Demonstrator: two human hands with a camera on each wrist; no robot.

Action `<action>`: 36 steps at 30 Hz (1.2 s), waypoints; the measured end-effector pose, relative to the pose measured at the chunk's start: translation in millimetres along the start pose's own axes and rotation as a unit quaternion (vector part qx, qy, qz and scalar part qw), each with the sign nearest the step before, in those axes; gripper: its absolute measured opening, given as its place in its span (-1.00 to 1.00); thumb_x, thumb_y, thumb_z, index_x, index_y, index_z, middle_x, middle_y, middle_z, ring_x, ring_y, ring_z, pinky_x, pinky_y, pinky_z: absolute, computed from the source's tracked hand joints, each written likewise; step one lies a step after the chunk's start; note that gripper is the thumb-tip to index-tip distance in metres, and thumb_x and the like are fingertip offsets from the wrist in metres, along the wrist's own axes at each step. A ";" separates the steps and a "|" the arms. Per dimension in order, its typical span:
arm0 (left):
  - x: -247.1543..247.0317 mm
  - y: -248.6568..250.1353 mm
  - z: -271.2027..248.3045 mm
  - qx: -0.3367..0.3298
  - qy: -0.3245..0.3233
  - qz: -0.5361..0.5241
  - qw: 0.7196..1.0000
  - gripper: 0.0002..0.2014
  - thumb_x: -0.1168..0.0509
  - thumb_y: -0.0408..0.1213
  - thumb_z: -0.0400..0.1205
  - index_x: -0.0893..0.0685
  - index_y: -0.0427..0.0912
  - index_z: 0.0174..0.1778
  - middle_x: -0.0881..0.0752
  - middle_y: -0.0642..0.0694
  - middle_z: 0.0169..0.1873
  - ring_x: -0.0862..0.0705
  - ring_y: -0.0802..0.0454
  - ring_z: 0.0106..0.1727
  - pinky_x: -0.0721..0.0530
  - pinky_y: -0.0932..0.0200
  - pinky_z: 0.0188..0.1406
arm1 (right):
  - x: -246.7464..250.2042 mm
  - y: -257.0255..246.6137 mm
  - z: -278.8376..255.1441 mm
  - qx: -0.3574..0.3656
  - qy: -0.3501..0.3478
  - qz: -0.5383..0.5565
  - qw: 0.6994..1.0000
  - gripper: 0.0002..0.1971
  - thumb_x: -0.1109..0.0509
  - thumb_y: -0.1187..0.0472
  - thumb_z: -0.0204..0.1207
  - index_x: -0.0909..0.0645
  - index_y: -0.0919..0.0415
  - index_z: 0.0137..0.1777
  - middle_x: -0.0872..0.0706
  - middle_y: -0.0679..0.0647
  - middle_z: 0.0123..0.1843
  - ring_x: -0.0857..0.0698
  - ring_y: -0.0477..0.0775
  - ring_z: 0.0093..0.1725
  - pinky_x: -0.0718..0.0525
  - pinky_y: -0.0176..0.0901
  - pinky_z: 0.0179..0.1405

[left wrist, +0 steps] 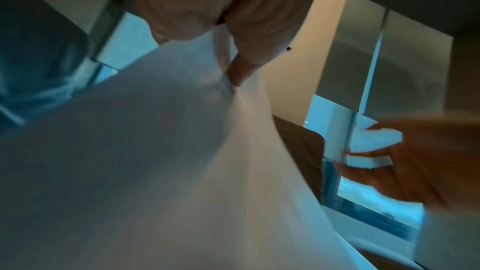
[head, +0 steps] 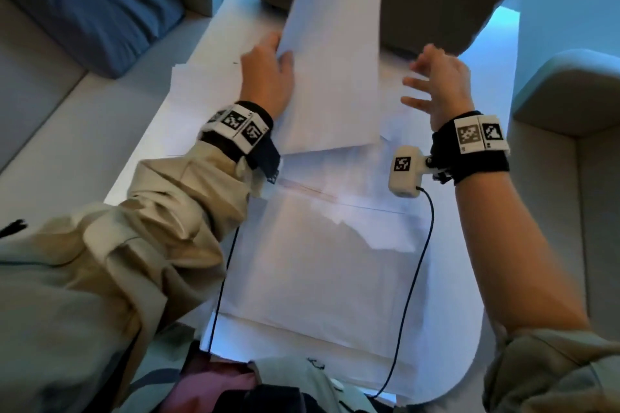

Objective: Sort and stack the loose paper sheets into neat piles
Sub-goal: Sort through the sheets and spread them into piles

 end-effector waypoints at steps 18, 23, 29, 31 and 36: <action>56.6 -63.2 28.9 0.041 0.033 0.040 0.998 -0.70 -0.15 -0.37 0.67 -0.56 -0.35 0.29 -0.70 -0.27 0.17 -0.63 -0.26 0.20 -0.46 0.16 0.11 | -61.4 112.3 71.7 0.042 -0.074 -0.667 0.741 -0.53 -0.40 0.20 0.48 -0.34 0.22 0.35 -0.39 0.30 0.34 -0.50 0.44 0.30 -0.61 0.24 0.20; 63.3 -68.2 26.5 0.039 0.028 0.041 0.998 -0.73 -0.14 -0.38 0.67 -0.56 -0.37 0.25 -0.70 -0.29 0.13 -0.63 -0.29 0.15 -0.46 0.13 0.08 | -49.7 104.9 83.1 0.073 -0.071 -0.661 0.743 -0.61 -0.29 0.06 0.54 -0.49 0.18 0.33 -0.53 0.30 0.33 -0.53 0.40 0.31 -0.53 0.20 0.30; 61.0 -61.5 21.2 0.041 0.022 0.032 0.998 -0.73 -0.13 -0.38 0.68 -0.56 -0.38 0.26 -0.70 -0.30 0.12 -0.63 -0.26 0.14 -0.43 0.21 0.04 | -77.5 115.1 73.2 0.048 -0.126 -0.589 0.797 0.12 -0.53 -0.25 0.27 0.06 0.17 0.66 0.11 0.22 0.69 0.05 0.39 0.65 -0.17 0.47 0.52; 60.3 -59.3 20.1 0.042 0.020 0.028 0.999 -0.72 -0.13 -0.37 0.70 -0.54 -0.39 0.28 -0.69 -0.30 0.16 -0.62 -0.25 0.17 -0.42 0.25 0.05 | -95.8 122.9 72.0 0.026 -0.125 -0.581 0.804 0.08 -0.44 -0.26 0.26 0.06 0.11 0.65 0.17 0.16 0.70 0.14 0.39 0.66 -0.14 0.51 0.51; 63.2 -69.2 26.7 0.049 0.031 0.008 0.998 -0.67 -0.13 -0.32 0.66 -0.56 -0.36 0.30 -0.71 -0.28 0.13 -0.66 -0.24 0.16 -0.54 0.08 0.14 | -123.6 111.5 72.7 -0.002 -0.047 -0.595 0.802 -0.33 -0.31 -0.06 0.45 -0.20 0.18 0.49 -0.21 0.27 0.51 -0.20 0.54 0.51 -0.40 0.49 0.34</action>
Point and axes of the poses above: each hand's wrist, its own z-axis towards the middle knuckle, its own x-axis out of the back of the hand, y = z × x, the point moved 1 cm from there along z, towards the middle knuckle
